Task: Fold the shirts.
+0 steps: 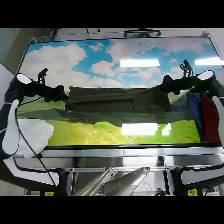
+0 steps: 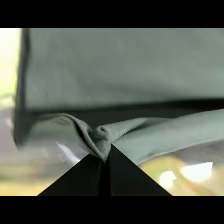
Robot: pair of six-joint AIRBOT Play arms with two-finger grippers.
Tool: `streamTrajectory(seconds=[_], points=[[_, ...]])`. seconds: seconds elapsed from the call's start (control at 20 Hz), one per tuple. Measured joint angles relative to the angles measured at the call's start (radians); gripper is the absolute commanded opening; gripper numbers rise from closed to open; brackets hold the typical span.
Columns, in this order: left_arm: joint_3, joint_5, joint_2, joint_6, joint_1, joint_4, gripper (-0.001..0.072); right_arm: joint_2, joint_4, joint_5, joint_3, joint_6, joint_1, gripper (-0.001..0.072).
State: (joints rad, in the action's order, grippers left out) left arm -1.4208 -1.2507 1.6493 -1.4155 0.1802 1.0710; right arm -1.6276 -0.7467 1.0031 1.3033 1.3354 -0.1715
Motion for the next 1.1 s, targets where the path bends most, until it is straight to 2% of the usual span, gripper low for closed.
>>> streamTrajectory(seconds=[0.3,0.65,0.7,0.75,0.8,0.95,1.0,1.05,1.1], points=[[-0.218,0.008,0.201,-0.097,-0.087,0.207,0.0019,-0.089,-0.155,-0.093,0.045,-0.001,0.022,0.0023],[-0.327,0.026,0.286,-0.126,-0.138,0.283,0.0032,-0.100,-0.309,-0.157,0.058,0.004,0.060,0.0027],[-0.332,0.024,0.290,-0.129,-0.141,0.283,0.0111,-0.100,-0.317,-0.158,0.059,0.005,0.063,0.0117],[-0.335,0.019,0.293,-0.129,-0.142,0.284,0.0256,-0.099,-0.328,-0.163,0.061,0.007,0.064,0.0380],[-0.340,0.012,0.294,-0.129,-0.143,0.286,0.0263,-0.097,-0.336,-0.162,0.066,0.007,0.064,0.0513],[-0.369,-0.010,0.297,-0.129,-0.147,0.242,0.0263,-0.082,-0.327,-0.107,0.107,0.004,0.064,0.0514],[-0.384,-0.019,0.298,-0.129,-0.146,0.232,0.0261,-0.076,-0.335,-0.083,0.124,0.003,0.057,0.0587],[-0.402,-0.026,0.298,-0.129,-0.145,0.233,0.0261,-0.072,-0.346,-0.059,0.137,0.003,0.048,0.0711],[-0.426,-0.037,0.298,-0.129,-0.141,0.232,0.0261,-0.070,-0.355,-0.029,0.147,0.000,0.037,0.0710]])
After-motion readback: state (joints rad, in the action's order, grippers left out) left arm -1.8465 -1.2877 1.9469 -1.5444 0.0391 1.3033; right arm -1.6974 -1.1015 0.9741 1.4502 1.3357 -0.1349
